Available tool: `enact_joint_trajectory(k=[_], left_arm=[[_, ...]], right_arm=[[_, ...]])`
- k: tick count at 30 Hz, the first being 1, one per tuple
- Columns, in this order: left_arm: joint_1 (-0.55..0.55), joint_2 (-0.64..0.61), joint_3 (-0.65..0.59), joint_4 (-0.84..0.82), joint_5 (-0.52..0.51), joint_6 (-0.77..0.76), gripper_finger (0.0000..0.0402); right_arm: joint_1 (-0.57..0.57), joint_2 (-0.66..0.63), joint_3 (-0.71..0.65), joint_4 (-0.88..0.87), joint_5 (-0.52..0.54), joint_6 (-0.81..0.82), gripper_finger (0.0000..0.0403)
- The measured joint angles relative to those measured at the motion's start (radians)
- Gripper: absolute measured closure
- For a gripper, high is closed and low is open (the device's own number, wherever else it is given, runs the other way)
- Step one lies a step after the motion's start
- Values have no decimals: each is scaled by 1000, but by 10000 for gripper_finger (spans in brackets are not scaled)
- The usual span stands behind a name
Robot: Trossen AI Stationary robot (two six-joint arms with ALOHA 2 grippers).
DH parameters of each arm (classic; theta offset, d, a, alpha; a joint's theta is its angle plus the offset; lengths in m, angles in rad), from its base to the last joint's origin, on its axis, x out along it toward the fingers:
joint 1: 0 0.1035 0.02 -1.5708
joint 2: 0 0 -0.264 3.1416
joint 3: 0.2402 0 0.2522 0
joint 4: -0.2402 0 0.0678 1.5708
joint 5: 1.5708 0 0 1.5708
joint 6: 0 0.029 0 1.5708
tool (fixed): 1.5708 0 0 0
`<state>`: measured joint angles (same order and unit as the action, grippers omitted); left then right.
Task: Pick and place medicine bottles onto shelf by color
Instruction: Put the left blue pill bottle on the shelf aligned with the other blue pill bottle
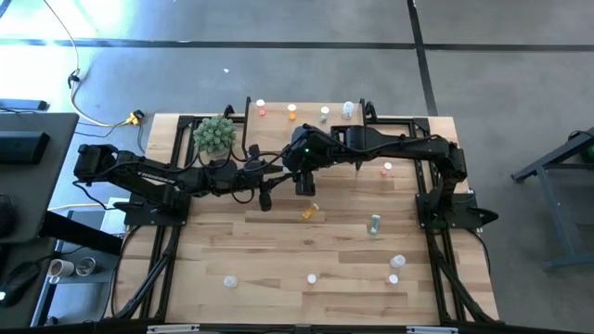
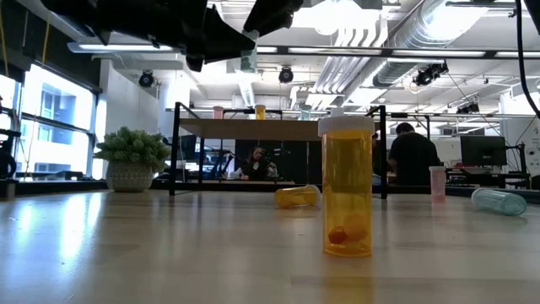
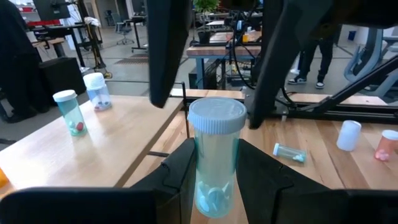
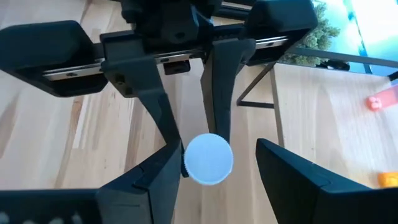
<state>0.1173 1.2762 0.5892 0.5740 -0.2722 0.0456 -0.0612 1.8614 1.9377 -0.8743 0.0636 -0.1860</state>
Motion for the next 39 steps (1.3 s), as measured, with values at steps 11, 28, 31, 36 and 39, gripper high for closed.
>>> enact_joint_trajectory(k=[11, 28, 31, 36, 39], left_arm=[[-2, 0, 0, 1, 5, 7, 311], [-2, 0, 0, 14, 6, 29, 311], [-2, 0, 0, 14, 4, 29, 311], [-2, 0, 0, 14, 4, 29, 311], [-2, 0, 0, 14, 2, 29, 311]], right_arm=[[0, 0, 0, -15, -21, 31, 250], [-2, 0, 0, -16, -49, 50, 288], [-2, 0, 0, -16, -48, 50, 298], [-2, 0, 0, -16, -48, 50, 301], [-2, 0, 0, -16, -48, 50, 302]])
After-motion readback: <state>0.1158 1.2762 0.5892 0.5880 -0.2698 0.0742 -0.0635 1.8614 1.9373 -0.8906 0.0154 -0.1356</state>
